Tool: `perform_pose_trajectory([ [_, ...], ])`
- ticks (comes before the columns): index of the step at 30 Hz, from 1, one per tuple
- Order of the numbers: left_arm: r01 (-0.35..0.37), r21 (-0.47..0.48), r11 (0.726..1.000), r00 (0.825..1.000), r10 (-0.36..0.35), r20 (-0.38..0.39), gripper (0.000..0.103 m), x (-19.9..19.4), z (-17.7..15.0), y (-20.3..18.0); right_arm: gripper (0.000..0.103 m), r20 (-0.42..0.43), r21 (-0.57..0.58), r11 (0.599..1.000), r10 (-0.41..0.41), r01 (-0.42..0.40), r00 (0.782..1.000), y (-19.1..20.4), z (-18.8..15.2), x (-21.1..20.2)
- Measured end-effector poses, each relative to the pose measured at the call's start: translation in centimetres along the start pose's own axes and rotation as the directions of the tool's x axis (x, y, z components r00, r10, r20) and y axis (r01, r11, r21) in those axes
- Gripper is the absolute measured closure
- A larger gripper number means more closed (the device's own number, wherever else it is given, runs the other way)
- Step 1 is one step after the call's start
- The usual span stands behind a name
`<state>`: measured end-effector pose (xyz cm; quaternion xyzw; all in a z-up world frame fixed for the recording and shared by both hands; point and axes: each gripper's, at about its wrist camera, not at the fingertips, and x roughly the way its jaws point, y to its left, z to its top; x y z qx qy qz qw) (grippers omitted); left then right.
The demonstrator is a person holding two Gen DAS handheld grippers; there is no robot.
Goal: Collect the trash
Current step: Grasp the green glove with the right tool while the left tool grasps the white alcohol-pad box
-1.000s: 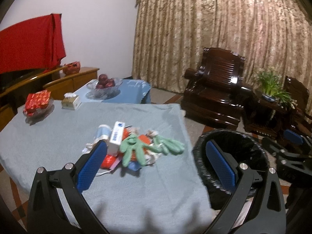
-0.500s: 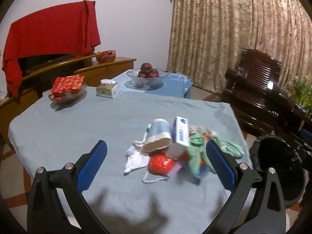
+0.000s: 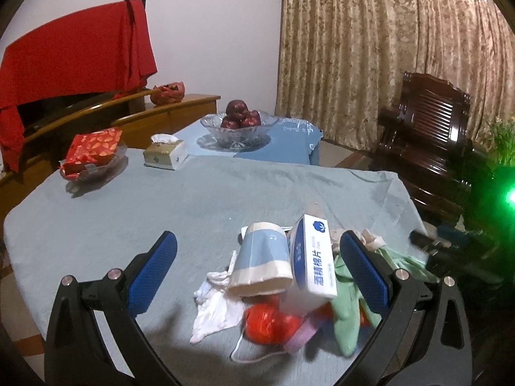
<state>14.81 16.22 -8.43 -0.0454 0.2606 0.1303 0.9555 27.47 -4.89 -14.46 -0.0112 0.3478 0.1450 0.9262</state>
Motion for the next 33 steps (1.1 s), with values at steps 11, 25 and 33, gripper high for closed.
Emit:
perform_pose_trajectory([
  [11, 0.034, 0.031, 0.999, 0.998, -0.033, -0.049, 0.02, 3.4, -0.1, -0.5, 0.047, -0.116, -0.024, 0.998, -0.06, 0.057, 0.991, -0.5, -0.9, 5.0],
  [25, 0.117, 0.072, 0.99, 0.989, -0.109, -0.103, 0.034, 5.1, -0.5, -3.0, 0.08, -0.159, -0.041, 0.999, -0.025, 0.019, 0.987, -0.7, -1.8, 6.0],
  [33, 0.139, 0.076, 0.987, 0.981, -0.126, -0.149, 0.063, 6.9, -1.1, -4.0, 0.093, -0.105, 0.005, 1.0, 0.012, -0.012, 0.994, -1.2, -1.2, 4.5],
])
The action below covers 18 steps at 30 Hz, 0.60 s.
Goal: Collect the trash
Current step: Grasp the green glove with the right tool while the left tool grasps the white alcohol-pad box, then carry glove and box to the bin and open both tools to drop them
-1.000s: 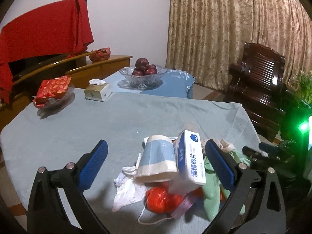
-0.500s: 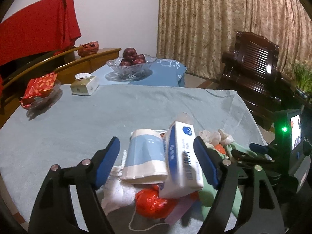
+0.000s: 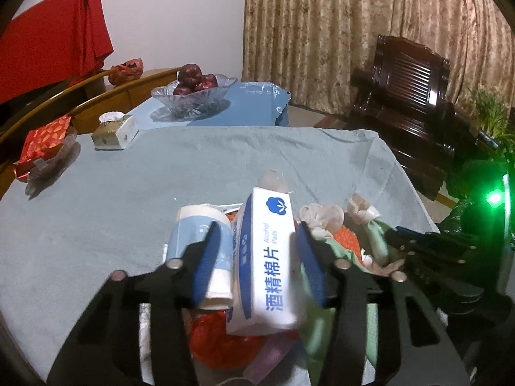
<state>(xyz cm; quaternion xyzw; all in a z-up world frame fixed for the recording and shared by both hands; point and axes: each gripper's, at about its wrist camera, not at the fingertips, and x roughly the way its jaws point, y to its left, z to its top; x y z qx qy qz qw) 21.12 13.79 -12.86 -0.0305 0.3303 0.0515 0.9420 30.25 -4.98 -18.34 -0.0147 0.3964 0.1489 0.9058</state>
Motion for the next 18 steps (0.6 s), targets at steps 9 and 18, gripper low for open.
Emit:
perform_pose_trajectory([
  [9, 0.039, -0.034, 0.999, 0.999, -0.038, 0.034, 0.102, -1.0, 0.6, 0.6, 0.093, 0.094, 0.0, 0.999, 0.043, -0.043, 0.995, 0.3, 1.0, -3.1],
  [18, 0.014, -0.018, 1.0, 1.0, -0.014, 0.017, 0.053, -1.2, 0.3, -0.4, 0.093, 0.108, 0.002, 0.999, 0.054, -0.054, 0.993, 0.5, 0.9, -4.2],
])
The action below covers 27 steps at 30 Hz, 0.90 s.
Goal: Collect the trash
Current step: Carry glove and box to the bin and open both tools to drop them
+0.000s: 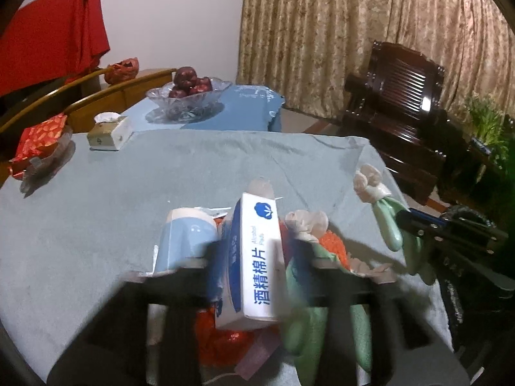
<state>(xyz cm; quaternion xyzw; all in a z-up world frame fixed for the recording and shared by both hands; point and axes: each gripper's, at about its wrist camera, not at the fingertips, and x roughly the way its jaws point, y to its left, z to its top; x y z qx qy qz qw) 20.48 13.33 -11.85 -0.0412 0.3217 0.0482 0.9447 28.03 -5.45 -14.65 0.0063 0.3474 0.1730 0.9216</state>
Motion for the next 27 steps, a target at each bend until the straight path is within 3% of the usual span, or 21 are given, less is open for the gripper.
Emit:
perform_pose_trajectory([
  [4, -0.017, 0.01, 1.0, 1.0, 0.017, -0.024, 0.054, 1.2, -0.2, -0.1, 0.093, -0.008, 0.004, 1.0, -0.003, 0.003, 1.0, -0.3, -0.3, 0.1],
  [5, -0.018, 0.01, 1.0, 0.999, 0.018, -0.03, 0.06, 1.5, -0.3, 0.0, 0.093, -0.009, 0.007, 1.0, -0.003, 0.004, 1.0, -0.4, -0.3, 0.3],
  [11, -0.064, 0.038, 0.997, 0.996, 0.067, -0.063, 0.069, 3.1, -1.0, 0.1, 0.093, -0.019, 0.01, 1.0, 0.006, -0.006, 1.0, -0.3, -0.5, 0.8],
  [18, -0.058, 0.003, 0.998, 0.998, 0.058, 0.022, 0.074, 0.6, -0.1, 0.7, 0.093, -0.003, 0.01, 1.0, 0.023, -0.023, 1.0, 0.2, -0.4, -0.1],
  [27, 0.008, 0.011, 1.0, 0.985, -0.01, 0.172, 0.074, -6.2, 2.7, -1.6, 0.093, 0.133, 0.015, 0.999, 0.034, -0.036, 0.991, -0.3, 1.5, -6.3],
])
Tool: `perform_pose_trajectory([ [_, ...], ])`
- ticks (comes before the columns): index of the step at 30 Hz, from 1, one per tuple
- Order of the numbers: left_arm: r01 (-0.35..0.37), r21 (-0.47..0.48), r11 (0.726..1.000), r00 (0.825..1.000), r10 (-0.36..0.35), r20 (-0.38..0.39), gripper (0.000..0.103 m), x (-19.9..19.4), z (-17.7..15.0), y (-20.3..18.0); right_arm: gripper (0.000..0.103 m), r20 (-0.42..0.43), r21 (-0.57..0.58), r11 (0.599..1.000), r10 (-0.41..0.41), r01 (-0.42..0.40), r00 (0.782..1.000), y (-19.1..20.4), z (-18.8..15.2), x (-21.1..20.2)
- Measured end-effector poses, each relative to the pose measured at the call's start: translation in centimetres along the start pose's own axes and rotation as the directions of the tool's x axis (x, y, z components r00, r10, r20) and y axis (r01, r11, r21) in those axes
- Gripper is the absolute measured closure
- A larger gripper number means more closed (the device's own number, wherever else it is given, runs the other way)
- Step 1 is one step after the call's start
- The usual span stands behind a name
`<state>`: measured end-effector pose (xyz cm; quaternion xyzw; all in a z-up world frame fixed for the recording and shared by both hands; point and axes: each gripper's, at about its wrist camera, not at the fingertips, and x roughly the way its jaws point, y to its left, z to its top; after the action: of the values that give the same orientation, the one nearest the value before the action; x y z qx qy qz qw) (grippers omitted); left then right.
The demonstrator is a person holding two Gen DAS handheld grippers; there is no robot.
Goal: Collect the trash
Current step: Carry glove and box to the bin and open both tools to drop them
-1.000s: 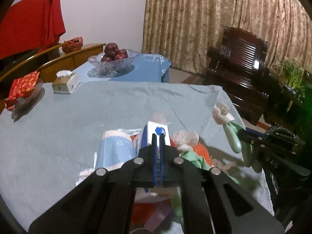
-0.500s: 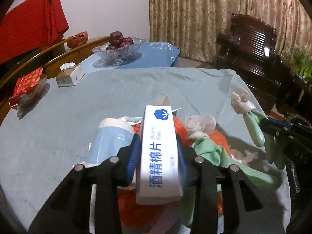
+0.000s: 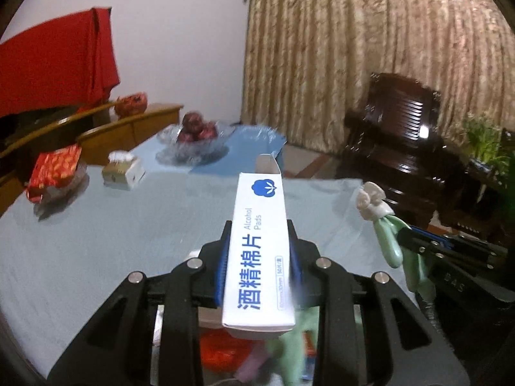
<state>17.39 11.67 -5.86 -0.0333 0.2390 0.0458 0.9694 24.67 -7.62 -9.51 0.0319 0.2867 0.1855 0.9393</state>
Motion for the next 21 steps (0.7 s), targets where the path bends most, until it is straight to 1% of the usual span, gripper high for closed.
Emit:
perform_pose_trajectory([
  [5, 0.097, 0.026, 0.995, 0.995, -0.098, 0.019, 0.074, -2.2, 0.4, -3.9, 0.093, 0.043, 0.05, 0.998, -0.036, 0.033, 0.998, -2.7, 0.1, -4.0],
  [8, 0.17, 0.038, 0.985, 0.985, -0.171, 0.006, 0.074, -2.7, 0.2, -6.8, 0.093, 0.045, 0.068, 0.993, -0.099, 0.096, 0.994, -5.4, -0.4, -6.4],
  [9, 0.202, 0.042, 0.979, 0.979, -0.202, -0.003, 0.074, -2.8, 0.1, -8.2, 0.093, 0.045, 0.075, 0.991, -0.114, 0.11, 0.992, -6.1, -0.7, -6.9],
  [12, 0.261, 0.055, 0.964, 0.965, -0.26, -0.029, 0.074, -2.5, -0.5, -11.1, 0.093, 0.036, 0.097, 0.98, -0.179, 0.175, 0.983, -9.0, -1.8, -9.0],
  [15, 0.34, 0.057, 0.939, 0.939, -0.335, -0.08, 0.074, -1.7, -1.5, -15.0, 0.093, 0.011, 0.127, 0.963, -0.24, 0.236, 0.971, -12.1, -3.1, -10.5],
  [17, 0.375, 0.06, 0.925, 0.924, -0.367, -0.112, 0.074, -0.9, -2.2, -16.9, 0.093, -0.011, 0.145, 0.952, -0.27, 0.269, 0.963, -13.8, -4.1, -11.1],
  [18, 0.396, 0.064, 0.916, 0.913, -0.385, -0.134, 0.074, -0.4, -2.7, -18.3, 0.093, -0.026, 0.155, 0.945, -0.287, 0.288, 0.957, -14.9, -4.8, -11.4],
  [21, 0.437, 0.073, 0.897, 0.889, -0.418, -0.185, 0.074, 1.2, -3.9, -21.2, 0.093, -0.063, 0.18, 0.927, -0.323, 0.329, 0.944, -17.1, -6.5, -11.9],
])
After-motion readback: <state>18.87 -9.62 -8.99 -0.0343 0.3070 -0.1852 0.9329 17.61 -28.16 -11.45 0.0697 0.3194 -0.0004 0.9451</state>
